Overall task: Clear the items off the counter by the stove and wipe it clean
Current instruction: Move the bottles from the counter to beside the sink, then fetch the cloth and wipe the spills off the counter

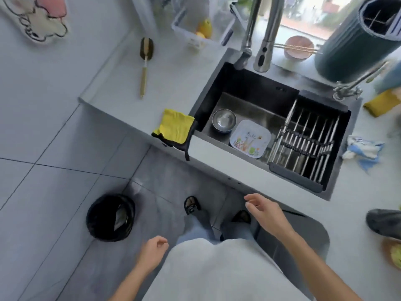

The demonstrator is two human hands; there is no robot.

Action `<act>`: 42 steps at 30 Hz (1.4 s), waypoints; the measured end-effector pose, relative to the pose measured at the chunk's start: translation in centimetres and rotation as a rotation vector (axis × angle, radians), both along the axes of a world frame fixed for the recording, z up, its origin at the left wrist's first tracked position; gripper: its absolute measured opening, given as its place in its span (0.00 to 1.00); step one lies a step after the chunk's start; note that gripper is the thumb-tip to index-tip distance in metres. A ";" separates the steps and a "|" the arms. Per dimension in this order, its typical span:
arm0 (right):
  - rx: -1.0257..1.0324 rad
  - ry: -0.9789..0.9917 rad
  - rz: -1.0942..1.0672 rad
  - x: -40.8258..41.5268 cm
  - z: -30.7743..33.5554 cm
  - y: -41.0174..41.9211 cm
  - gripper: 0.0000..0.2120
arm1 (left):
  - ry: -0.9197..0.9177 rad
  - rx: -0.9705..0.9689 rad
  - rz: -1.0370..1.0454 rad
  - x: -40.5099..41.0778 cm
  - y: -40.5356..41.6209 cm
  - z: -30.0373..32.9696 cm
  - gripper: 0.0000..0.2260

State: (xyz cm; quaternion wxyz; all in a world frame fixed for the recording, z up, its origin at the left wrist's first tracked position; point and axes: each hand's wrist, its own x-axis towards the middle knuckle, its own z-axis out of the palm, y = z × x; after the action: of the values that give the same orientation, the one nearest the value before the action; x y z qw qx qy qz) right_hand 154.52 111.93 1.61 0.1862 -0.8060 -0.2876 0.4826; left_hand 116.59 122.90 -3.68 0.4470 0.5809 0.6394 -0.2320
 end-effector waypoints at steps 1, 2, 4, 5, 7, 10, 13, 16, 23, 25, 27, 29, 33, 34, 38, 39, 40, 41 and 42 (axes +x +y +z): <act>0.001 0.006 0.015 -0.8 -0.1 1.2 0.09 | -0.005 -0.016 0.023 -0.8 0.4 -0.2 0.04; 0.001 0.013 0.029 -1.6 -0.1 2.3 0.09 | -0.010 -0.025 0.044 -1.5 0.9 -0.4 0.04; -0.007 0.021 0.048 -3.3 -0.3 4.0 0.08 | -0.028 -0.032 0.072 -2.6 2.1 -0.4 0.04; -0.015 0.022 0.058 -4.0 -0.4 4.6 0.08 | -0.041 -0.031 0.087 -2.9 2.9 -0.4 0.04; -0.045 0.024 0.071 -5.2 -0.7 5.3 0.08 | -0.075 -0.024 0.110 -3.1 4.6 -0.2 0.04; -0.108 0.010 0.101 -6.1 -1.0 5.3 0.09 | -0.133 -0.001 0.141 -2.4 7.5 0.4 0.03; -0.172 -0.028 0.136 -6.0 -1.2 5.0 0.08 | -0.184 0.028 0.167 -1.1 10.4 1.0 0.05; -0.240 -0.072 0.173 -5.2 -1.7 4.8 0.08 | -0.205 0.050 0.172 0.4 12.7 1.7 0.08; -0.236 -0.111 0.247 -2.6 -2.5 8.7 0.12 | -0.194 0.066 0.135 3.3 16.3 2.6 0.11; -0.184 -0.132 0.265 -2.2 -2.3 11.2 0.12 | -0.172 0.077 0.145 3.6 17.0 2.8 0.11; -0.100 -0.161 0.280 -2.1 -1.8 14.5 0.11 | -0.166 0.116 0.146 4.1 18.1 3.1 0.11; 0.015 -0.175 0.270 -2.5 -1.1 18.1 0.12 | -0.201 0.170 0.139 4.9 20.1 3.4 0.10; 0.211 -0.254 0.251 -4.0 0.1 25.0 0.20 | -0.310 0.328 0.098 7.4 25.7 4.5 0.11; 0.242 -0.275 0.264 -4.4 0.1 26.6 0.24 | -0.333 0.381 0.077 8.2 27.4 4.7 0.11; 0.243 -0.304 0.296 -6.9 -1.0 32.2 0.44 | -0.394 0.493 -0.042 11.4 34.0 4.8 0.15; 0.228 -0.318 0.306 -7.6 -1.5 33.4 0.48 | -0.394 0.500 -0.096 12.1 35.5 4.5 0.16; 0.209 -0.344 0.321 -8.4 -2.2 34.3 0.51 | -0.388 0.503 -0.161 12.6 36.8 4.1 0.18; 0.183 -0.373 0.340 -9.2 -2.9 35.1 0.53 | -0.378 0.497 -0.234 13.1 37.9 3.4 0.19; 0.152 -0.398 0.353 -10.0 -3.7 35.7 0.55 | -0.364 0.479 -0.313 13.4 38.9 2.7 0.21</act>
State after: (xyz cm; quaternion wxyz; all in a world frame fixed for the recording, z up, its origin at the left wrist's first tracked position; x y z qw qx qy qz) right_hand 144.49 147.64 -2.07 0.0990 -0.8061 -0.4900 0.3167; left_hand 130.03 161.80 -1.01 0.3636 0.7924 0.4887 -0.0334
